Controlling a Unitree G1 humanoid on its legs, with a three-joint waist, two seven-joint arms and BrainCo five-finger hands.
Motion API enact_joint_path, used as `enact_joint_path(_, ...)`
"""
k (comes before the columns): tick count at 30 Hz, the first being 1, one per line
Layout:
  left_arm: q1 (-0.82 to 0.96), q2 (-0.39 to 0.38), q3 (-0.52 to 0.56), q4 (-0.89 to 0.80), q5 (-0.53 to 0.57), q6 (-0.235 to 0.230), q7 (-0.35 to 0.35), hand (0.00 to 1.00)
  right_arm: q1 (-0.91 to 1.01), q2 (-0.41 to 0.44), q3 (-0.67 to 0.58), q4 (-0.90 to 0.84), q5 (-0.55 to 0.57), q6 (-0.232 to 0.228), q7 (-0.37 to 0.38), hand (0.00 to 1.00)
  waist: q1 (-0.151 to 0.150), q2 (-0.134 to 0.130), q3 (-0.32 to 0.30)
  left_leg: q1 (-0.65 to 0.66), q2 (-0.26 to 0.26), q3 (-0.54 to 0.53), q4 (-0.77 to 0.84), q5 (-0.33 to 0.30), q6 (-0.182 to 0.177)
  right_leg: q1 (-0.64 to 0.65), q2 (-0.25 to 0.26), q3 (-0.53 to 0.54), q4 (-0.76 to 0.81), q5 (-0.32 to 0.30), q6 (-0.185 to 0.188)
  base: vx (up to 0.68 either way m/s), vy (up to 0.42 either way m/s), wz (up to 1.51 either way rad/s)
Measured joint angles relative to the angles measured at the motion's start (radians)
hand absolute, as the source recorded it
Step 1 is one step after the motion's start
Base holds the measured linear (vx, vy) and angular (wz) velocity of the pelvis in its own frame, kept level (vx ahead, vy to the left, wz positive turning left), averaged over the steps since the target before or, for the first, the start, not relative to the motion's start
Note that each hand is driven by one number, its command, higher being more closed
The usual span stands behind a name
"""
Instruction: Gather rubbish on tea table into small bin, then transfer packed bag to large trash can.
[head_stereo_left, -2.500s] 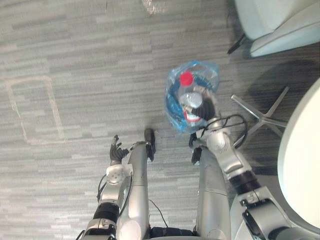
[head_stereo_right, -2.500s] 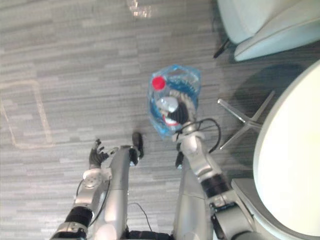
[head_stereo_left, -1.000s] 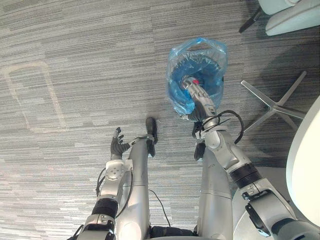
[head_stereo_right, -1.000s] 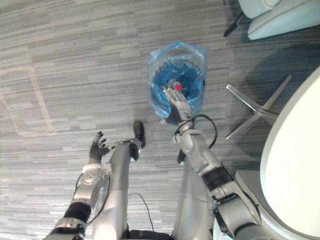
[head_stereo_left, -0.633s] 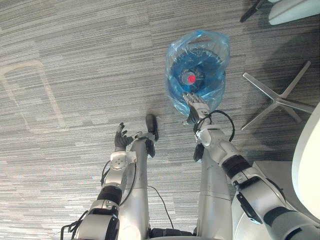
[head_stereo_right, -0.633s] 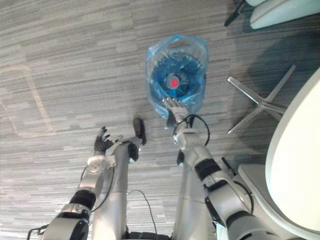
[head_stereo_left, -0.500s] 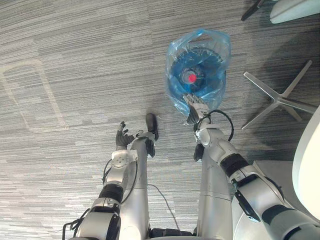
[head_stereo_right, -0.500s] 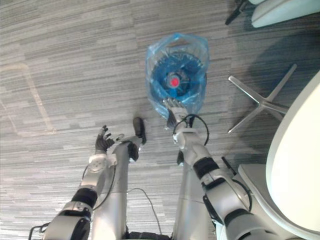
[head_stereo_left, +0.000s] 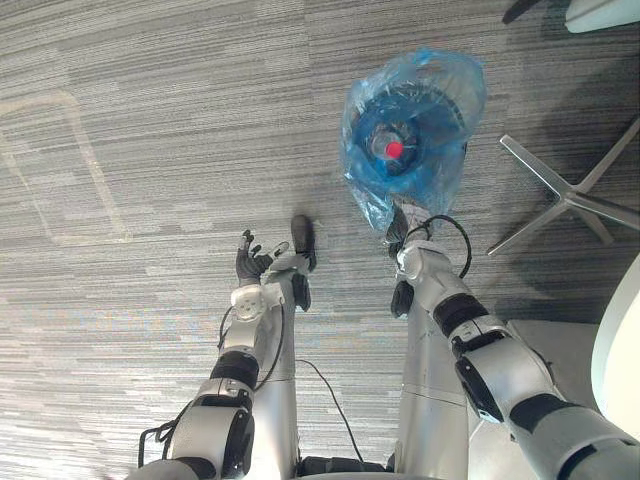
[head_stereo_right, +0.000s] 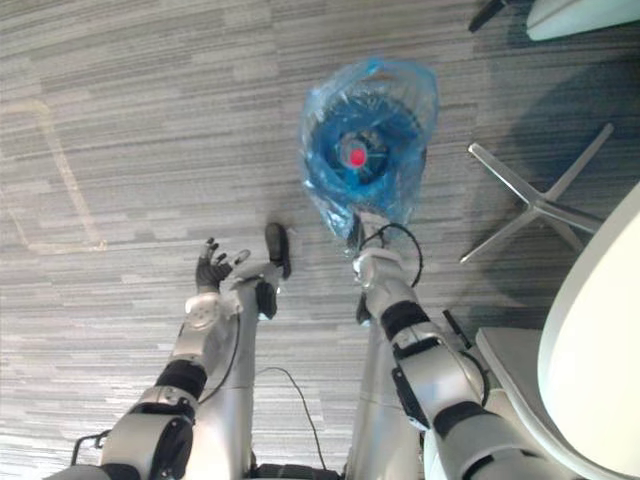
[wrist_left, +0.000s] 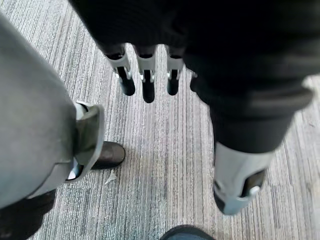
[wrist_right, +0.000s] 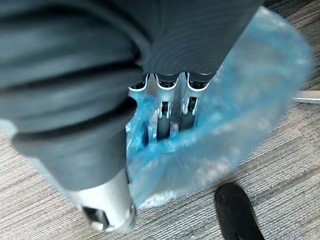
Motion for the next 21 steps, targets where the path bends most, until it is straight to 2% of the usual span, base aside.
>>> enact_joint_path(9,-0.003,-0.016,0.024,-0.002,0.0,0.001,-0.002,0.0,0.005,0.0,0.002,0.007,0.072,-0.002,-0.002,1.0,0.0,0.0,0.0,0.0,0.007,-0.005,0.005,0.0,-0.001,0.001,0.005,-0.006,0.005,-0.003,-0.004,0.01,-0.001,0.01)
enact_joint_path(11,-0.003,-0.016,0.023,-0.004,0.002,0.006,-0.005,0.0,0.024,-0.002,0.01,-0.057,0.109,-0.006,-0.005,1.0,0.001,0.0,0.0,0.005,0.01,-0.014,0.015,0.0,0.0,0.018,0.006,-0.016,0.003,-0.002,-0.006,0.02,0.008,0.0)
enact_joint_path(17,0.032,-0.017,0.014,-0.027,0.014,0.029,-0.019,0.0,0.087,0.001,0.072,-0.226,0.116,-0.025,-0.022,1.0,0.012,0.0,0.0,0.052,0.02,-0.015,0.027,-0.01,0.01,0.075,0.012,-0.018,-0.002,0.001,-0.008,0.0,0.005,-0.04)
enact_joint_path(21,0.083,-0.015,0.003,-0.039,0.035,0.044,-0.021,0.0,0.169,0.006,0.113,-0.352,0.125,-0.04,-0.023,1.0,0.018,0.0,0.0,0.122,0.032,-0.013,0.026,-0.019,0.004,0.146,0.022,-0.022,-0.012,0.002,-0.012,0.01,-0.009,-0.09)
